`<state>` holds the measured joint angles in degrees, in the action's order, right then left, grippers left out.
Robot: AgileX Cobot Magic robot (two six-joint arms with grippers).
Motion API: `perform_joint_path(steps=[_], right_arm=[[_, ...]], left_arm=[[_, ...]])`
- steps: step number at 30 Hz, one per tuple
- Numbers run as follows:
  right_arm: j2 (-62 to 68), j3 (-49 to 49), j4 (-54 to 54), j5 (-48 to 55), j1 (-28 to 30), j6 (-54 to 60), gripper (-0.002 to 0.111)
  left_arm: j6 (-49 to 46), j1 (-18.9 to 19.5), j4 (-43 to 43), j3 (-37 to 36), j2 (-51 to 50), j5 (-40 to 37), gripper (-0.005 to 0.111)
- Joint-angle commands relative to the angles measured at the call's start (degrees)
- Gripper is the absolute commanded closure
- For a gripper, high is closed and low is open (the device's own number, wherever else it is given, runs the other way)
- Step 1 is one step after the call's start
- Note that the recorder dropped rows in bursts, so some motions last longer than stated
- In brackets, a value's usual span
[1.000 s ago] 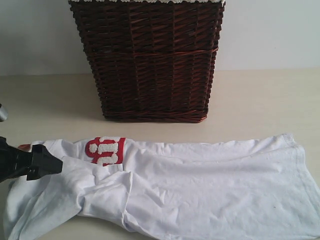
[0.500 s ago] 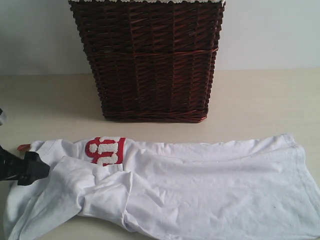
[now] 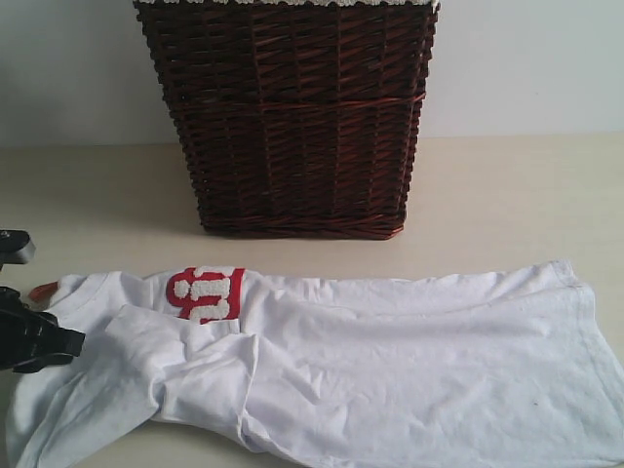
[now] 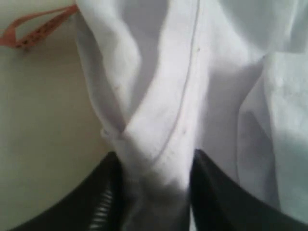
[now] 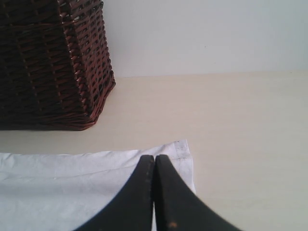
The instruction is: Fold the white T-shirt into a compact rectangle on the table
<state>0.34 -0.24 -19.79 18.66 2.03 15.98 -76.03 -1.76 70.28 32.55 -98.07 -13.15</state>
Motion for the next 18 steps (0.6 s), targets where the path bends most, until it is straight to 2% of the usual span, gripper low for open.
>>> perform_joint_path(steps=[1, 2, 8, 12, 14, 17, 18], right_arm=[[-0.3, 0.2, -0.1, -0.3, 0.0, 0.4, 0.108], [-0.3, 0.2, -0.1, -0.3, 0.0, 0.4, 0.108], [-0.3, 0.2, -0.1, -0.3, 0.0, 0.3, 0.108], [-0.3, 0.2, -0.1, -0.3, 0.0, 0.4, 0.108], [-0.3, 0.2, -0.1, -0.3, 0.0, 0.3, 0.108], [-0.3, 0.2, -0.1, -0.3, 0.0, 0.3, 0.108], [-0.3, 0.2, -0.1, -0.3, 0.0, 0.4, 0.108]], left_arm=[[-0.1, -0.1, 0.4, 0.2, 0.0, -0.2, 0.099], [-0.1, -0.1, 0.2, 0.2, 0.1, 0.0, 0.106], [-0.3, 0.4, -2.1, 0.2, 0.9, 2.3, 0.107], [1.1, 5.7, -1.8, 0.2, 5.6, 1.9, 0.107], [1.3, 8.0, -2.6, 0.2, 6.1, -4.5, 0.107], [1.3, 8.5, -4.1, 0.2, 5.9, -16.3, 0.107], [1.3, 8.5, -3.7, 0.2, 5.9, -17.3, 0.107]])
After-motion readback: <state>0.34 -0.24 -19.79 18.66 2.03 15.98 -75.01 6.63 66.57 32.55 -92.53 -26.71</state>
